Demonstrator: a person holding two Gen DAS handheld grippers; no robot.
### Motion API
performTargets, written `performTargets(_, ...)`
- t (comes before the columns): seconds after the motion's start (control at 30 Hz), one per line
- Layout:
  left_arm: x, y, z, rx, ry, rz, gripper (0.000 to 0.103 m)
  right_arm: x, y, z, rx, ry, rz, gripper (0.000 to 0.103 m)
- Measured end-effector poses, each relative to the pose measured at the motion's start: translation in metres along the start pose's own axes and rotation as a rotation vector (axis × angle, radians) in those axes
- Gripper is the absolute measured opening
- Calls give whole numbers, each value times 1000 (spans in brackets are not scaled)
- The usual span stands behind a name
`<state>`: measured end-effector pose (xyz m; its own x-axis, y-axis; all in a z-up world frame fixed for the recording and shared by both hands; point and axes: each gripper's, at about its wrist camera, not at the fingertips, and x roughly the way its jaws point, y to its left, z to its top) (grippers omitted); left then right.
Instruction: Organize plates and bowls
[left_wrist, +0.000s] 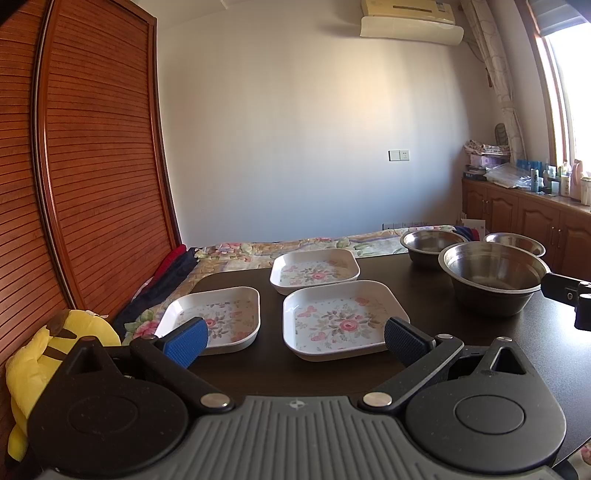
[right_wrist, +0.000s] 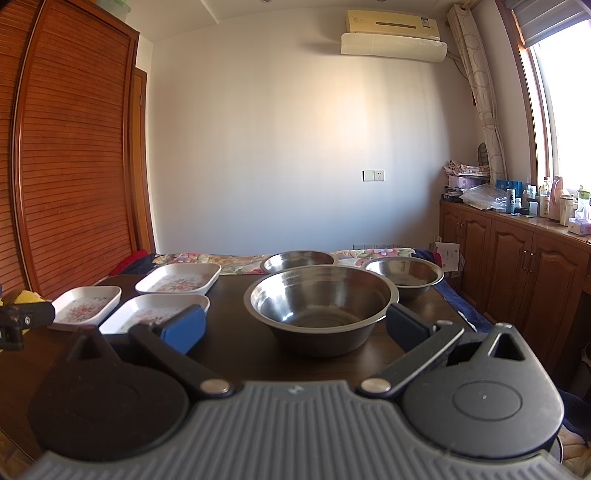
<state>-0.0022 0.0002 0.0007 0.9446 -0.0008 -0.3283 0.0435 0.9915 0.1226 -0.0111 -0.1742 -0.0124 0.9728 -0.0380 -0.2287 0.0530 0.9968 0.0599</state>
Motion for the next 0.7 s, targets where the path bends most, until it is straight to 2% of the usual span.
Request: performTargets(0.7, 0, -2, 0, 5, 3, -3, 103, -1, 0, 1, -4, -1, 1, 103)
